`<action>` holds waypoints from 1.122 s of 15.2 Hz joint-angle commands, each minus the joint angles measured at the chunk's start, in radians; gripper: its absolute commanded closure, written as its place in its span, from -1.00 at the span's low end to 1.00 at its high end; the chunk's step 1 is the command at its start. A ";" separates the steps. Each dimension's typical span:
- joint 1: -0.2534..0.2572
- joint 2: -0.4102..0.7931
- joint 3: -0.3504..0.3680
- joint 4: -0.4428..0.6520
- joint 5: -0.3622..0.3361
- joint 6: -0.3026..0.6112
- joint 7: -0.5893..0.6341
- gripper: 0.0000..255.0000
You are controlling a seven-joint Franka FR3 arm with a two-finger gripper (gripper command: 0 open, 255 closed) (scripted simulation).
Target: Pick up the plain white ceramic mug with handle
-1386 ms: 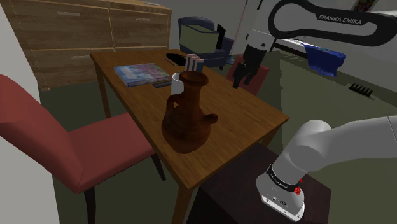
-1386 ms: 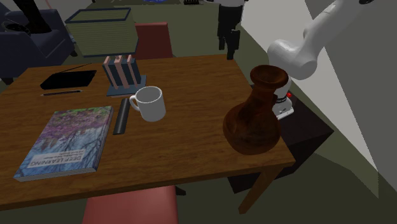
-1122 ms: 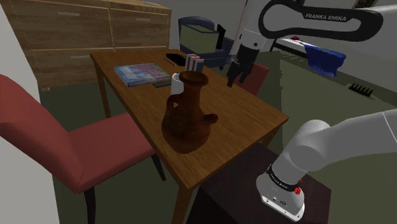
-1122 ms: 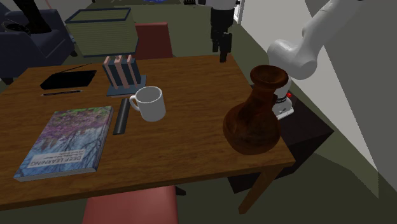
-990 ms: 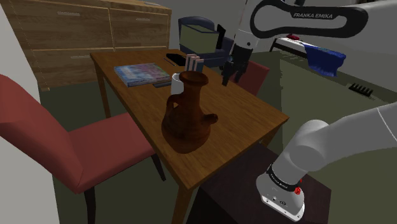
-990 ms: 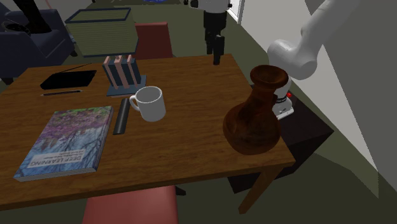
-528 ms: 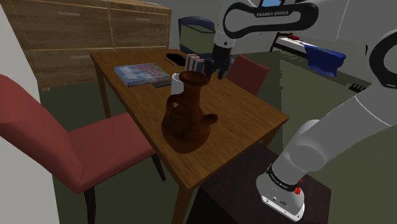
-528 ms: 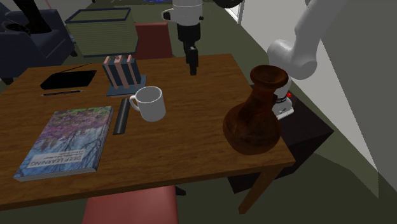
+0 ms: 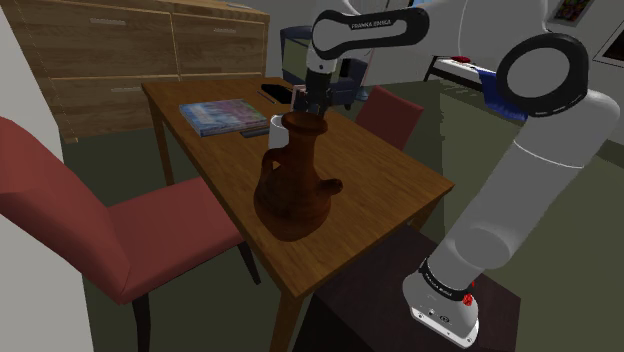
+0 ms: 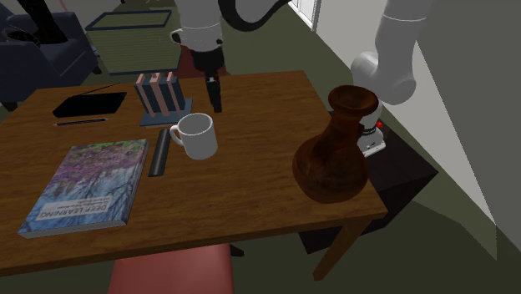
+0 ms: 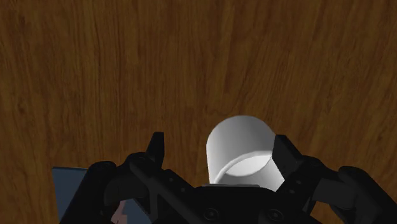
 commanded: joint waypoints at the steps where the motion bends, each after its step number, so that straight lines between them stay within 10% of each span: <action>1: 0.001 0.086 0.001 0.092 -0.006 -0.010 0.004 -1.00; 5: 0.003 0.230 0.000 0.259 -0.014 -0.040 0.010 -1.00; 14: 0.002 0.245 0.000 0.179 -0.014 0.055 0.010 -1.00; 15: 0.002 0.243 0.000 0.174 -0.014 0.057 0.010 1.00; 17: 0.002 0.242 0.000 0.174 -0.014 0.057 0.009 1.00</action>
